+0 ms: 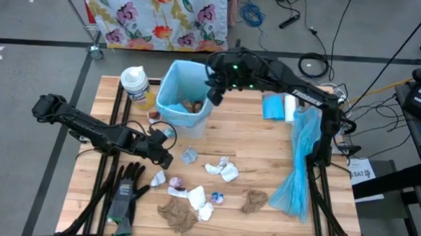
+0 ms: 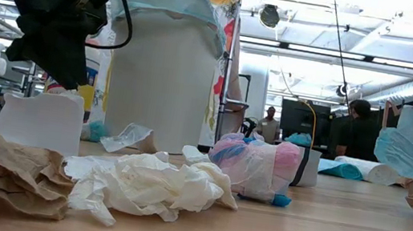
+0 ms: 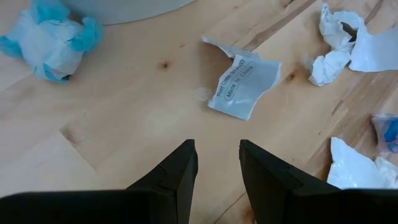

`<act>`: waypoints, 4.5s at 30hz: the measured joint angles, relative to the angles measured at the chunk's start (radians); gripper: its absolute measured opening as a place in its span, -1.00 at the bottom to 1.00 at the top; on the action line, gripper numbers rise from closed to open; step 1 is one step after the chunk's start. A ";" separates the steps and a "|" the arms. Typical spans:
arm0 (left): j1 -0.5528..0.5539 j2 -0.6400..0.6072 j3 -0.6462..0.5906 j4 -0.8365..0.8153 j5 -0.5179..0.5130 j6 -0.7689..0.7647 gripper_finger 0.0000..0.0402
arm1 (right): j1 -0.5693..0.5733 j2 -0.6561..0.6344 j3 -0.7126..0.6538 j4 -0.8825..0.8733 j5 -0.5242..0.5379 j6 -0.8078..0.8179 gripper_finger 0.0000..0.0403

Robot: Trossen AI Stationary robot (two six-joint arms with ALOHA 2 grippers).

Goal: Place trash/remove bag and relplace
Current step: Adjust the trash bin, then put the white paper into the trash bin

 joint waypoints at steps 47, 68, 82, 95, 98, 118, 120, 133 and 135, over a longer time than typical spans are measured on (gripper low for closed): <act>0.074 0.000 0.000 -0.107 -0.079 -0.064 -0.60 | 0.414 -0.448 -1.550 0.950 -0.061 0.599 -1.00; 0.283 0.000 0.000 -0.279 -0.144 -0.456 -0.99 | 0.436 -0.586 -1.780 1.129 -0.131 0.538 -1.00; 0.504 0.021 0.000 0.204 -0.173 0.126 -1.00 | 0.435 -0.593 -1.781 1.146 -0.186 0.546 -1.00; 0.512 0.305 0.001 0.766 0.170 0.256 -1.00 | 0.435 -0.593 -1.781 1.145 -0.183 0.560 -1.00; 0.489 0.366 0.001 0.878 0.269 0.282 -1.00 | 0.435 -0.593 -1.781 1.145 -0.182 0.557 -1.00; 0.313 0.076 0.003 0.287 0.195 0.199 -0.98 | 0.406 -0.592 -1.781 1.137 -0.183 0.513 -1.00; 0.313 0.056 0.003 0.285 0.195 0.199 -0.92 | 0.406 -0.592 -1.781 1.137 -0.182 0.509 -1.00; 0.313 0.041 0.003 0.368 0.158 0.095 -0.28 | 0.405 -0.592 -1.781 1.111 -0.179 0.460 -1.00; 0.313 0.041 0.003 0.373 0.158 0.095 -0.19 | 0.406 -0.592 -1.781 1.110 -0.179 0.452 -1.00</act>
